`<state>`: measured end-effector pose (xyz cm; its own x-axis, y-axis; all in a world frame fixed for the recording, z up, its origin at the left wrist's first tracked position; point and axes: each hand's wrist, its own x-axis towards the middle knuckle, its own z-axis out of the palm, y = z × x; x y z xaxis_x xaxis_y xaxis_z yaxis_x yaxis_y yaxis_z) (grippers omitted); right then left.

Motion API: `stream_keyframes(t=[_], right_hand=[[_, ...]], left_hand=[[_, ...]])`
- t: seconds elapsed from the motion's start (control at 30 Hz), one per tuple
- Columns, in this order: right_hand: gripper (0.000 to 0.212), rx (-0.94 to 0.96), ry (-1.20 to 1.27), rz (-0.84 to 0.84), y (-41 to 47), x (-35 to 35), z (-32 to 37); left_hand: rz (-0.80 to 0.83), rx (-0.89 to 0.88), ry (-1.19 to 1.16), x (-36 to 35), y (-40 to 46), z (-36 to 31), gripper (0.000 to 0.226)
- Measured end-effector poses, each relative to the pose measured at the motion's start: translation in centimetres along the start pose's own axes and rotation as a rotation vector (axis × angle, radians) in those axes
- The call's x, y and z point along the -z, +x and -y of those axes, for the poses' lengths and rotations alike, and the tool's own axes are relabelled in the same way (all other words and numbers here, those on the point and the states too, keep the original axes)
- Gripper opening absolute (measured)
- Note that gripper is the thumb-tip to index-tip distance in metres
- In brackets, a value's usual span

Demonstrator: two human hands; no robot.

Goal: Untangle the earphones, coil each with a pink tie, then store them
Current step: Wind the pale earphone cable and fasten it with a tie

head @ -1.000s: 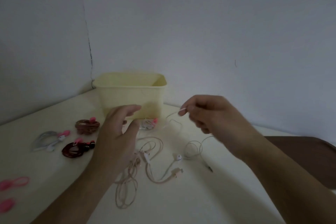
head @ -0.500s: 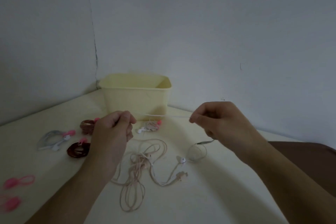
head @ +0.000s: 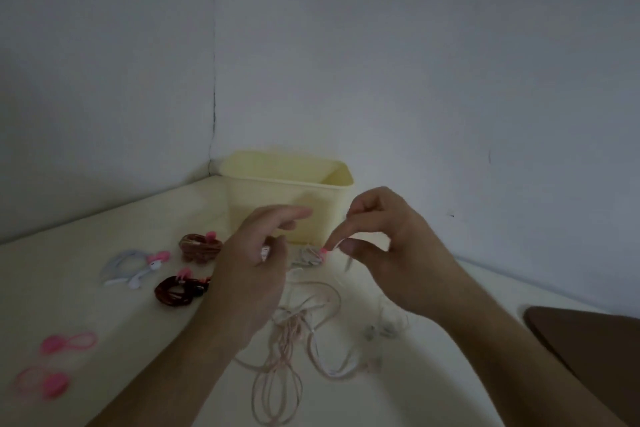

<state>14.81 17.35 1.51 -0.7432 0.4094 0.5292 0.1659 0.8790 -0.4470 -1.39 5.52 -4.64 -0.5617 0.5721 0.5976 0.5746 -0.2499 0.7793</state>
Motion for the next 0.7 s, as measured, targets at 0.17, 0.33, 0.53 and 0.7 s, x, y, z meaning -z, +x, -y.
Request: stream_keyframes(t=[0.17, 0.33, 0.53, 0.7], right_hand=[[0.027, 0.030, 0.165, -0.030, 1.6, -3.4, 0.8], [0.038, -0.071, 0.338, 0.000, 1.4, -4.2, 0.4], [0.022, -0.301, 0.637, 0.110, 0.6, -4.4, 0.1], [0.021, -0.365, 0.433, 0.091, 1.0, -4.3, -0.5]], left_hand=[[0.202, 0.088, -0.206, -0.4, -0.4, 0.2, 0.046], [0.164, 0.041, -0.018, -0.3, -0.2, 0.4, 0.029], [0.049, 0.037, 0.157, -0.6, -0.5, 0.3, 0.032], [0.084, 0.335, -0.361, -0.4, -0.1, -0.2, 0.033]])
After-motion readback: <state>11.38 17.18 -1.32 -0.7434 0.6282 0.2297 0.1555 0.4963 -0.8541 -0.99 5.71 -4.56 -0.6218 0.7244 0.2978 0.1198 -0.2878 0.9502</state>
